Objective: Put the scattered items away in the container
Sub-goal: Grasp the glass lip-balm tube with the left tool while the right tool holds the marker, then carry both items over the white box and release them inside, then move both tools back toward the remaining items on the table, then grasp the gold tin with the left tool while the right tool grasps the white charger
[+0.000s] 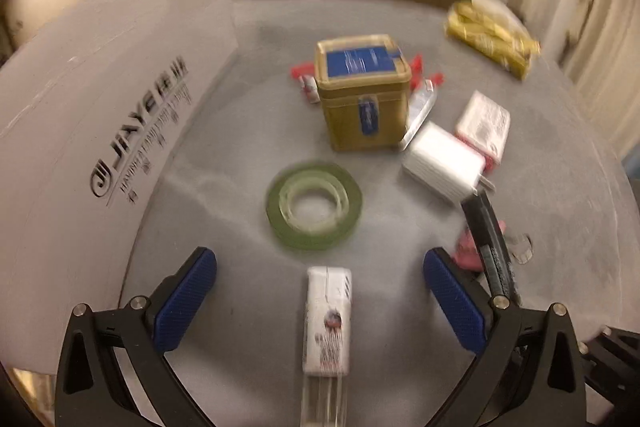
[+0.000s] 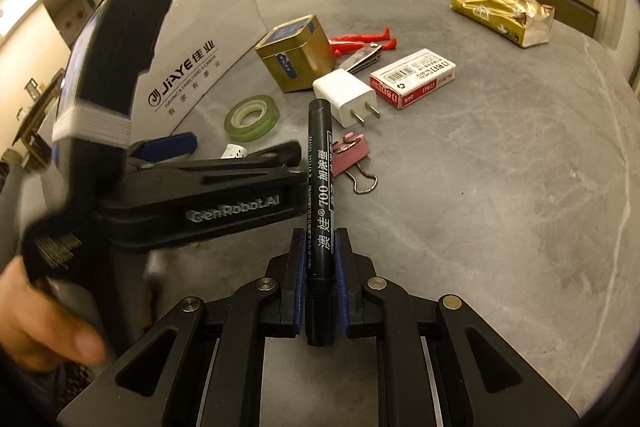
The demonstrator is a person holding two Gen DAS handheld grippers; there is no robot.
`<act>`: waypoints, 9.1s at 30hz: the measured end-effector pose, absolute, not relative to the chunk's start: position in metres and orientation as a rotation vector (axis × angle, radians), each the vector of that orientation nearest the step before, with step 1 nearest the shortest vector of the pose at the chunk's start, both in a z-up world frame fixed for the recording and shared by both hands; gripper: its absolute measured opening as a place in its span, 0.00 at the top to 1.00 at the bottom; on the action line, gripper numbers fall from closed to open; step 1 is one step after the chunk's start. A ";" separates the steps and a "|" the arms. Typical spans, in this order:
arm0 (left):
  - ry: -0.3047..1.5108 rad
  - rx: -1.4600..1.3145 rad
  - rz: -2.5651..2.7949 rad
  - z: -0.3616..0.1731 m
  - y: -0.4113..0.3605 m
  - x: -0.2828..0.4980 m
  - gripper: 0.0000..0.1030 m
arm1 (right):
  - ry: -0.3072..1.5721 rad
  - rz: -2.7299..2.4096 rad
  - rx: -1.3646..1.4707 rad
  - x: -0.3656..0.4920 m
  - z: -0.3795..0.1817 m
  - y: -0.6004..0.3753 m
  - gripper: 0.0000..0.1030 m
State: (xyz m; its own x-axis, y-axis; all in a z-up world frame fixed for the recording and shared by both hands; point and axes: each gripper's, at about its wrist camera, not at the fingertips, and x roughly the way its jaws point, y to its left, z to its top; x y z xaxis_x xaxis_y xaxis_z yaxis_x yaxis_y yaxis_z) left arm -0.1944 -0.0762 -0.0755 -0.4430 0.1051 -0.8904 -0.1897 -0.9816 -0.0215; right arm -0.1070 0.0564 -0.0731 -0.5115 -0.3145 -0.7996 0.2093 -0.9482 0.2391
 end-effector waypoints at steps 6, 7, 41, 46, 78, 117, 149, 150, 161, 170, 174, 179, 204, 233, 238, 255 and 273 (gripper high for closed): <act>-0.437 -1.358 2.103 -0.067 -0.115 -0.168 0.05 | -0.170 -2.484 1.383 -0.100 -0.073 0.063 0.87; -0.437 -1.372 2.180 -0.066 -0.125 -0.161 0.30 | -0.170 -2.481 1.387 -0.099 -0.073 0.063 0.86; 0.261 -1.203 2.339 -0.028 -0.056 -0.116 0.23 | -0.256 -2.529 1.309 -0.066 -0.050 0.092 0.87; 0.236 -1.202 2.416 -0.007 -0.083 -0.107 0.23 | -0.212 -2.510 1.279 -0.069 -0.036 0.069 0.87; -0.024 -1.084 2.595 0.086 -0.259 -0.132 0.23 | 0.140 -2.365 1.097 -0.110 0.078 -0.131 0.86; -0.127 -1.271 2.547 0.049 -0.322 -0.206 0.54 | 0.206 -2.320 1.225 -0.207 0.052 -0.193 0.66; -0.013 -1.115 2.664 0.080 -0.305 -0.157 0.21 | 0.181 -2.319 1.228 -0.172 0.055 -0.177 0.66; -0.017 -1.109 2.660 0.081 -0.305 -0.154 0.21 | 0.179 -2.321 1.227 -0.171 0.056 -0.176 0.66; 0.002 -1.035 2.692 0.102 -0.290 -0.124 0.21 | 0.129 -2.323 1.202 -0.142 0.066 -0.163 0.65; 0.132 -0.842 2.848 0.116 -0.268 -0.076 0.16 | 0.074 -2.355 1.145 -0.110 0.078 -0.142 0.63; 0.047 -0.894 2.760 0.113 -0.256 -0.072 0.15 | 0.028 -2.386 1.128 -0.095 0.078 -0.121 0.63; 0.006 -0.928 2.675 0.102 -0.226 -0.072 0.15 | -0.045 -2.438 1.139 -0.080 0.073 -0.078 0.63; 0.119 -1.155 2.494 0.030 -0.091 -0.148 0.15 | -0.260 -2.533 1.320 -0.114 -0.004 0.064 0.63; 0.002 -1.390 2.422 -0.047 -0.062 -0.256 0.15 | 0.058 -2.430 1.312 -0.198 -0.059 0.053 0.60; -0.011 -1.407 2.444 -0.060 -0.064 -0.269 0.15 | 0.074 -2.420 1.323 -0.202 -0.070 0.053 0.63; -0.014 -1.337 2.478 -0.051 -0.082 -0.257 0.52 | -0.068 -2.419 1.297 -0.192 -0.067 0.061 0.86; -0.004 -1.231 2.492 -0.004 -0.097 -0.199 0.52 | -0.109 -2.457 1.269 -0.149 -0.039 0.055 0.86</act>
